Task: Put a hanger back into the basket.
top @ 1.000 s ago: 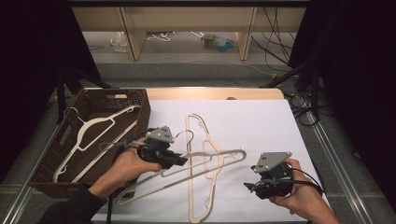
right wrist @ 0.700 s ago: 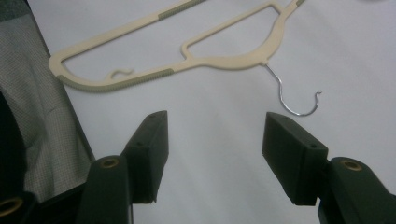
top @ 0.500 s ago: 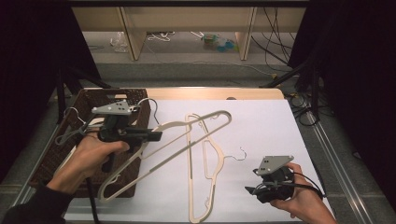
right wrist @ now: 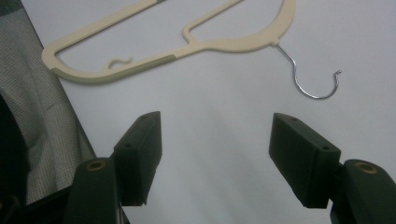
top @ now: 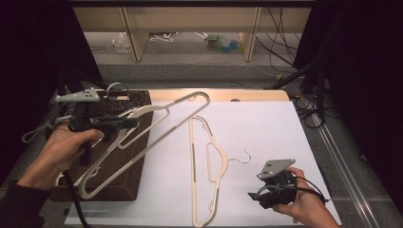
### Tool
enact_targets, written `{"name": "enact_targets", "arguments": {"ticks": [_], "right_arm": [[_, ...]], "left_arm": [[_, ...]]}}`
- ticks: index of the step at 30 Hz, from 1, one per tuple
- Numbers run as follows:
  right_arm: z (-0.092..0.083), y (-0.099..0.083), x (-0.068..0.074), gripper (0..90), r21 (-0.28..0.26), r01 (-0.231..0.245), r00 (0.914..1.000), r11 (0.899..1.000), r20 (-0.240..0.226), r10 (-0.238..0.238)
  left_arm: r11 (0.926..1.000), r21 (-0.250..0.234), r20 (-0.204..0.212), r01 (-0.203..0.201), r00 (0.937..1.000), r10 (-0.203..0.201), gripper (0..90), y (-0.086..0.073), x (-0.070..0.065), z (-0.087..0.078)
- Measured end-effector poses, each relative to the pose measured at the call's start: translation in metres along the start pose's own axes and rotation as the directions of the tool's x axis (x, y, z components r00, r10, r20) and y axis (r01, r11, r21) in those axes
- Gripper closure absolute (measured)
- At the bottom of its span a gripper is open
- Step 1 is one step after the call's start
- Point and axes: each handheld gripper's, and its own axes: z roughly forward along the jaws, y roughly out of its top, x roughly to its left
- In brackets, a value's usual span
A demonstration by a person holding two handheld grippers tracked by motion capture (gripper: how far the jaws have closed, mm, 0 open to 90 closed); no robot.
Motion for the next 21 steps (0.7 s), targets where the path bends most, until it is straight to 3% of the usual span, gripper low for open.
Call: {"name": "enact_targets", "arguments": {"ticks": [3, 7, 8, 10, 13, 15, 17, 18, 19, 21], "right_arm": [[0.003, -0.001, -0.001, 35.9, -0.017, 0.008, 0.9999, 1.0, 0.011, -0.007], [0.005, -0.001, -0.001, 35.9, -0.006, -0.011, 0.9999, 1.0, 0.006, 0.011], [0.005, -0.001, -0.001, 35.9, -0.006, -0.011, 0.9999, 1.0, 0.006, 0.011], [0.005, -0.001, -0.001, 35.8, -0.001, -0.009, 1.0, 1.0, -0.002, 0.009], [0.006, 0.0, 0.0, 35.6, 0.006, -0.003, 1.0, 1.0, -0.009, 0.003], [0.005, 0.0, 0.0, 35.7, 0.007, -0.008, 0.9999, 1.0, -0.009, 0.008], [0.006, -0.001, 0.0, 35.7, -0.004, -0.013, 0.9999, 1.0, 0.006, 0.013], [0.006, -0.001, -0.002, 35.7, -0.008, 0.002, 1.0, 1.0, 0.005, -0.002], [0.005, -0.001, -0.002, 35.7, 0.008, -0.014, 0.9999, 1.0, -0.004, 0.014], [0.005, -0.001, -0.002, 35.7, 0.009, -0.016, 0.9998, 1.0, -0.007, 0.016]], "left_arm": [[0.9996, -0.013, -0.046, 0.024, 0.9986, -0.025, 85.5, 0.003, 0.015, -0.012], [0.998, -0.036, -0.112, 0.052, 0.9921, -0.056, 85.5, 0.005, 0.042, -0.034], [0.998, -0.036, -0.112, 0.052, 0.9921, -0.056, 85.5, 0.005, 0.042, -0.034], [0.9959, -0.054, -0.119, 0.073, 0.9897, -0.079, 85.5, 0.003, 0.057, -0.044], [0.9909, -0.076, -0.153, 0.111, 0.9807, -0.122, 85.5, -0.001, 0.082, -0.056], [0.9913, -0.077, -0.184, 0.106, 0.9757, -0.119, 85.4, -0.005, 0.095, -0.062], [0.9899, -0.08, -0.213, 0.117, 0.9681, -0.132, 85.5, -0.009, 0.105, -0.067], [0.9908, -0.078, -0.219, 0.111, 0.9677, -0.125, 85.5, -0.012, 0.108, -0.068], [0.9915, -0.074, -0.233, 0.107, 0.965, -0.121, 85.4, -0.016, 0.113, -0.07], [0.9888, -0.081, -0.236, 0.125, 0.9614, -0.141, 85.5, -0.021, 0.119, -0.072]]}}
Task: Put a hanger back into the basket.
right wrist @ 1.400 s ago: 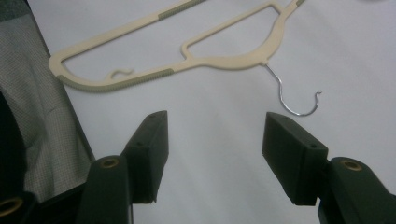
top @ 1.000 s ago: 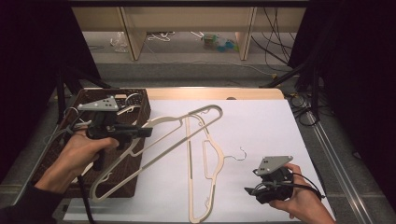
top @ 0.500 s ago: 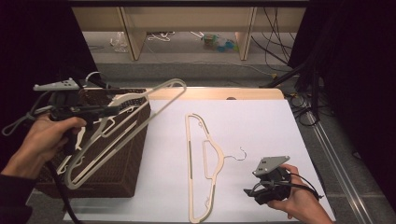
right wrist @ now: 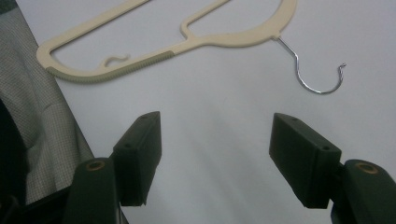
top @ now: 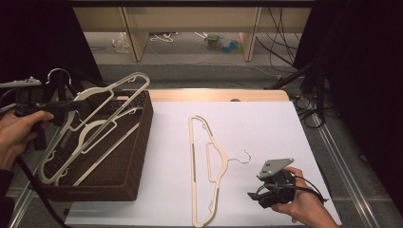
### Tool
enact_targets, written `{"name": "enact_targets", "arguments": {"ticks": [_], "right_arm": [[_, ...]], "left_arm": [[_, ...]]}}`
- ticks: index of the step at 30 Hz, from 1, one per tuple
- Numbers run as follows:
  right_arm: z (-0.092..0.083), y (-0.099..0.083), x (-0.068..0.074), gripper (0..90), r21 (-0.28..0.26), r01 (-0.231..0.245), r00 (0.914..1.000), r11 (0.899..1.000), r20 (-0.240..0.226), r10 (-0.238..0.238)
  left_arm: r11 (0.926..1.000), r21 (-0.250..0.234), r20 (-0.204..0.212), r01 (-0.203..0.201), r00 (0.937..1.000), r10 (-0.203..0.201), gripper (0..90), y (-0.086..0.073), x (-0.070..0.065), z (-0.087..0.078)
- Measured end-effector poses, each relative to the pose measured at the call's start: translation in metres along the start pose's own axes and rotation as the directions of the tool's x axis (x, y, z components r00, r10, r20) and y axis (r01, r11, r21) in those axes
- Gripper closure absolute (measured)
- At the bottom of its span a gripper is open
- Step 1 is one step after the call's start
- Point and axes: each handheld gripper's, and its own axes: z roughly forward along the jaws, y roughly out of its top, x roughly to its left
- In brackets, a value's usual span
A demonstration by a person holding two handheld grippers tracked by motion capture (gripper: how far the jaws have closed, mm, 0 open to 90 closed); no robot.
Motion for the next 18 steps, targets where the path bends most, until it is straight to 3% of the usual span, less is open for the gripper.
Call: {"name": "enact_targets", "arguments": {"ticks": [3, 6, 9, 18], "right_arm": [[0.003, 0.0, 0.001, 35.8, -0.007, -0.001, 0.9999, 1.0, 0.012, 0.001], [0.002, 0.0, 0.001, 35.8, 0.002, 0.009, 0.9999, 1.0, -0.005, -0.009], [0.002, 0.0, 0.001, 35.8, 0.005, -0.001, 1.0, 1.0, -0.001, 0.001], [0.004, -0.001, 0.001, 35.9, 0.01, 0.005, 1.0, 1.0, -0.008, -0.005]], "left_arm": [[1.0, 0.009, -0.02, 0.0, 0.9998, 0.0, 85.5, -0.006, 0.012, -0.001], [0.9999, 0.015, -0.034, 0.0, 0.9994, 0.001, 85.4, -0.012, 0.023, 0.0], [0.9998, 0.02, -0.026, -0.006, 0.9997, 0.006, 85.4, -0.017, 0.031, 0.004], [0.9981, 0.059, -0.008, -0.013, 0.9999, 0.014, 85.4, -0.021, 0.037, 0.019]]}}
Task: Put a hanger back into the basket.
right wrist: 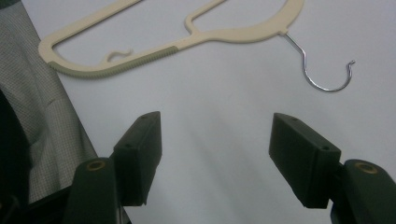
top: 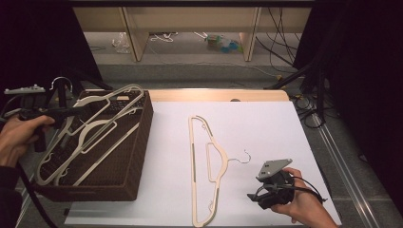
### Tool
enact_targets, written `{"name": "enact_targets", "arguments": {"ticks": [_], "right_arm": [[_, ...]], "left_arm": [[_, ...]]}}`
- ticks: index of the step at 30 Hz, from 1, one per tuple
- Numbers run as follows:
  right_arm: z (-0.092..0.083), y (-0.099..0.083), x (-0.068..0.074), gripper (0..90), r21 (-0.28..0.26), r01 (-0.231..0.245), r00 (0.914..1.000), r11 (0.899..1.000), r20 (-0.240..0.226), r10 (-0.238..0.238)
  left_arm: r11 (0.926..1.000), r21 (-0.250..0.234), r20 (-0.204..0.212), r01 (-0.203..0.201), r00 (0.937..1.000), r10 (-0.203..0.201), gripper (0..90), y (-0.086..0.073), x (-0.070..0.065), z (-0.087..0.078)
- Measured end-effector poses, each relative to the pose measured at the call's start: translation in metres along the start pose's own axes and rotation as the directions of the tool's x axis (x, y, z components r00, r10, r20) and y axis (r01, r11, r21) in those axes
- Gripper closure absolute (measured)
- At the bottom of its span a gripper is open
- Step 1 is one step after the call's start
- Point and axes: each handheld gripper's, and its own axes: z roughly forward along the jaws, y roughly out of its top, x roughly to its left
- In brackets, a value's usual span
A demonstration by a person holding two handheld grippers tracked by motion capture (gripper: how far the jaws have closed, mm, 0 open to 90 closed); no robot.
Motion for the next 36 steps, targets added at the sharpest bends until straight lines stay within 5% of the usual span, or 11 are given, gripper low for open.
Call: {"name": "enact_targets", "arguments": {"ticks": [7, 19, 21, 29, 33, 36], "right_arm": [[0.001, -0.001, -0.002, 35.9, 0.0, -0.004, 1.0, 1.0, 0.004, 0.004], [0.002, -0.002, -0.001, 35.9, 0.012, -0.011, 0.9999, 1.0, -0.005, 0.011], [0.002, -0.002, -0.002, 35.9, 0.013, -0.009, 0.9999, 1.0, -0.004, 0.009], [0.003, -0.003, -0.003, 35.7, 0.004, -0.004, 1.0, 1.0, 0.002, 0.004], [0.003, -0.003, -0.003, 35.2, 0.003, -0.006, 1.0, 1.0, 0.006, 0.006], [0.003, -0.003, -0.003, 35.1, 0.002, -0.008, 1.0, 1.0, 0.004, 0.008]], "left_arm": [[0.9975, 0.069, 0.027, -0.014, 0.9996, 0.012, 85.2, -0.009, 0.001, 0.014], [0.9875, 0.146, 0.031, 0.059, 0.9974, -0.065, 83.9, -0.028, 0.01, 0.035], [0.9812, 0.183, 0.002, 0.061, 0.998, -0.063, 83.8, -0.033, 0.012, 0.041], [0.9757, 0.192, -0.084, 0.105, 0.9924, -0.09, 81.1, -0.046, 0.024, 0.041], [0.9629, 0.248, -0.16, 0.106, 0.9848, -0.067, 78.3, -0.049, 0.026, 0.045], [0.9595, 0.243, -0.195, 0.143, 0.976, -0.096, 76.8, -0.054, 0.031, 0.047]]}}
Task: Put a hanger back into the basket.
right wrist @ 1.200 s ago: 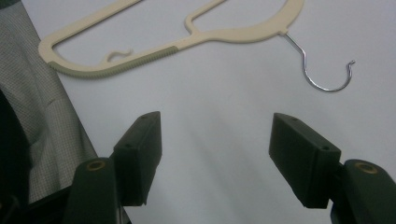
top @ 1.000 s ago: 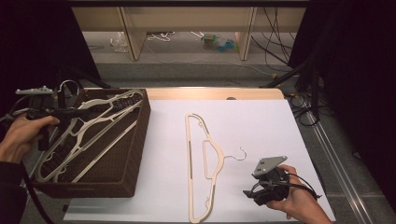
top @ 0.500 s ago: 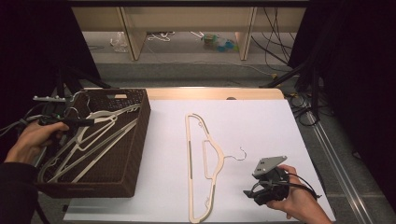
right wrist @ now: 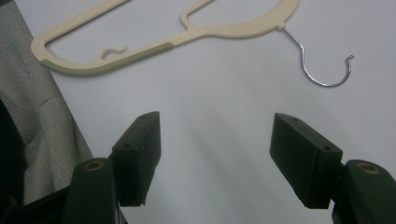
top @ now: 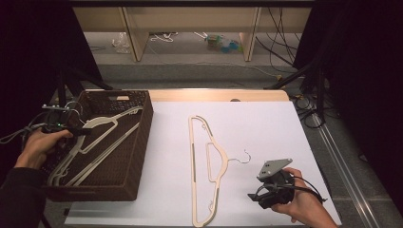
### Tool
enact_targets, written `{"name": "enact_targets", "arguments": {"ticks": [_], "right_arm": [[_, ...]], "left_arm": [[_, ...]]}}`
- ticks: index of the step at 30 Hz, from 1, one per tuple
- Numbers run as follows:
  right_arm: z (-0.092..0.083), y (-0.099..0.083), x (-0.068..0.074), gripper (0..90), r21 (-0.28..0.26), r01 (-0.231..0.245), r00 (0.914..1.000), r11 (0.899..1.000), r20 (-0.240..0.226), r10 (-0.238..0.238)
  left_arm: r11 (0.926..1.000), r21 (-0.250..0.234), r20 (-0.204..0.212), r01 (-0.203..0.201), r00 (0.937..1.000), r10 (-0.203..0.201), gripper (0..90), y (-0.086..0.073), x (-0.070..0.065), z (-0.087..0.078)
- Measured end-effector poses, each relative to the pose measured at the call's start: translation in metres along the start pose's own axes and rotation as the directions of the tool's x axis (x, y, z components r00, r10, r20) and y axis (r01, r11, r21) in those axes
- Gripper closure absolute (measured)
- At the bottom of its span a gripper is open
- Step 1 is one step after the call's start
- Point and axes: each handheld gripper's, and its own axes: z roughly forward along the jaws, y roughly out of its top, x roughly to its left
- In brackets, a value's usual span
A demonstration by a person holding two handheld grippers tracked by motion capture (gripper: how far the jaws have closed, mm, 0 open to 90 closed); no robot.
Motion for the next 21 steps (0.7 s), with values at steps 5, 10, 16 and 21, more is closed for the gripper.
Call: {"name": "enact_targets", "arguments": {"ticks": [5, 10, 16, 21], "right_arm": [[0.0, -0.001, 0.0, 35.0, 0.001, 0.001, 1.0, 1.0, -0.001, -0.001], [0.0, 0.0, -0.001, 35.0, 0.003, -0.001, 1.0, 1.0, 0.0, 0.001], [0.0, 0.0, -0.001, 32.8, -0.007, -0.012, 0.9999, 1.0, 0.012, 0.012], [0.002, 0.0, -0.002, 32.2, -0.004, -0.021, 0.9997, 1.0, 0.014, 0.021]], "left_arm": [[0.9995, 0.029, -0.081, 0.008, 0.9967, -0.005, 74.0, -0.007, 0.008, 0.001], [0.9981, 0.031, -0.108, 0.053, 0.993, -0.049, 67.9, -0.012, 0.012, 0.003], [0.9983, -0.002, -0.158, 0.059, 0.9857, -0.059, 49.3, -0.01, 0.005, -0.008], [0.9986, -0.048, -0.164, 0.022, 0.9861, -0.03, 41.2, -0.007, -0.01, -0.025]]}}
